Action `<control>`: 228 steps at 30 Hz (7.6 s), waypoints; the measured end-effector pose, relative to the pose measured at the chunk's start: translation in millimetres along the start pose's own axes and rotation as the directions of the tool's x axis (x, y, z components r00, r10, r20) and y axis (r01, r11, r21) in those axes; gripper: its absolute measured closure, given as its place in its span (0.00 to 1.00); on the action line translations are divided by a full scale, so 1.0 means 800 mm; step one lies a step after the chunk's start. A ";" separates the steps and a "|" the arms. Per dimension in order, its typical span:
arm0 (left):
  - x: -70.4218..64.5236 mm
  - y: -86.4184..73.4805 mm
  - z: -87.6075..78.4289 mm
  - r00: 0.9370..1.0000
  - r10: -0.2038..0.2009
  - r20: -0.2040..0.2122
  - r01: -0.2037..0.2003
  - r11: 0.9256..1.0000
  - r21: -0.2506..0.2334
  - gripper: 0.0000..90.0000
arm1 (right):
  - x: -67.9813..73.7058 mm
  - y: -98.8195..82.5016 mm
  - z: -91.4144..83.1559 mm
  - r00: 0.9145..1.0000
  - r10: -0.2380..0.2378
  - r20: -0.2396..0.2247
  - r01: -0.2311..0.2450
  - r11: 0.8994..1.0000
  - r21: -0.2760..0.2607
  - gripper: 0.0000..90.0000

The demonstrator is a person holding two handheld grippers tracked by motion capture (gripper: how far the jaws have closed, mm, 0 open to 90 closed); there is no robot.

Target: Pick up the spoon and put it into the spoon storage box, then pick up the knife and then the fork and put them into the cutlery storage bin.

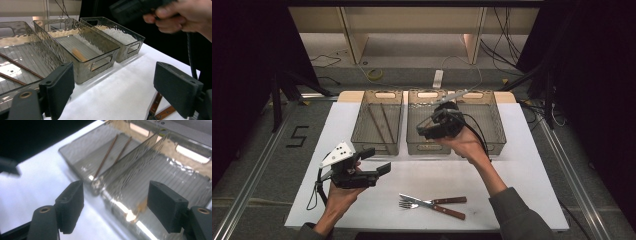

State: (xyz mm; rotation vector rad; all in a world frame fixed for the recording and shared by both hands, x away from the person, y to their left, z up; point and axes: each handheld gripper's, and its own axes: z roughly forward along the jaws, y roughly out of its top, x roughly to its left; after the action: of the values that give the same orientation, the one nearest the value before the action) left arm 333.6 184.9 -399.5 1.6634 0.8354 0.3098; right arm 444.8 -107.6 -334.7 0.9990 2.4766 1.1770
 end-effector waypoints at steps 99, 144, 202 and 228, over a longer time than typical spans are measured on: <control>-0.002 -0.003 0.004 1.000 0.018 0.006 -0.018 1.000 0.015 0.18 | 0.089 -0.193 -0.003 0.959 -0.167 -0.228 0.255 0.861 0.440 0.52; -0.004 -0.004 0.005 0.999 0.035 0.006 -0.035 0.999 0.030 0.18 | 0.099 -0.199 0.024 0.946 -0.270 -0.180 0.324 0.794 0.515 0.82; -0.004 -0.005 0.002 0.999 0.033 0.008 -0.033 0.999 0.017 0.18 | 0.009 -0.144 -0.054 0.995 -0.086 -0.054 0.096 0.968 0.232 0.86; -0.002 -0.005 0.002 1.000 0.021 0.000 -0.021 1.000 0.008 0.18 | -0.090 -0.107 -0.070 0.990 0.080 0.115 -0.091 0.991 0.098 0.86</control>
State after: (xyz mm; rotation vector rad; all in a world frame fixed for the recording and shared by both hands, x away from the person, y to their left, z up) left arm 331.5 182.8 -403.4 1.6807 0.8208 0.3213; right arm 431.1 -227.2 -368.1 1.1761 2.4501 0.9969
